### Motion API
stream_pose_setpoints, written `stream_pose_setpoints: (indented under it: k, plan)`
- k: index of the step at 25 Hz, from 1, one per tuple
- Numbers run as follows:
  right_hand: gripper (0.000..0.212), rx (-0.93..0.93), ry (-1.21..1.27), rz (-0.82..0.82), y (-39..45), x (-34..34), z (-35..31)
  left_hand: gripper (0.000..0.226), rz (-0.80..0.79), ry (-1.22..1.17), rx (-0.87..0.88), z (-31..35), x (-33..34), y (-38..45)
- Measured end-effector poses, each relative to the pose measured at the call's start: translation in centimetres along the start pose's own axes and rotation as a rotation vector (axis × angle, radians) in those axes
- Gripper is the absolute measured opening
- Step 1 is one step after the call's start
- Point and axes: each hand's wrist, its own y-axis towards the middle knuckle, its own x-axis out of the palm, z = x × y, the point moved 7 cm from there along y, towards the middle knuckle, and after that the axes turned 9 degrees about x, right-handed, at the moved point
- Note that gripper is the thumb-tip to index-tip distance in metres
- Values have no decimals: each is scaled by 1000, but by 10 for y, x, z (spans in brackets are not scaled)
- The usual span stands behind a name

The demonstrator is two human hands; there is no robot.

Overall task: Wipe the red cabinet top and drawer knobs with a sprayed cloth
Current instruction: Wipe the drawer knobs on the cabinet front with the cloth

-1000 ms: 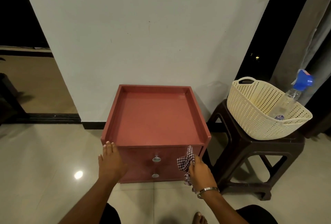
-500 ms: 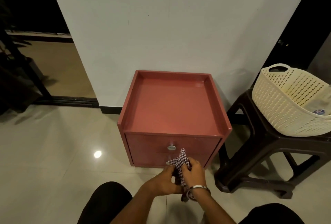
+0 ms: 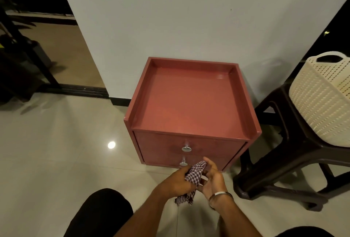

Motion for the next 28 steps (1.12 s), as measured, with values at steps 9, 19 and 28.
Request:
stream_pose_setpoints:
  k: [9, 19, 28]
  plan:
    - [17, -452, -922, 164, 50, 9, -29, 26, 458, -377, -116, -53, -51, 3]
    - [17, -408, -550, 232, 101, 15, -19, 39, 614, -638, -191, -94, -61, 55]
    - [17, -345, -561, 290, 105, 10, -33, 27, 409, -790, -106, -91, -49, 98]
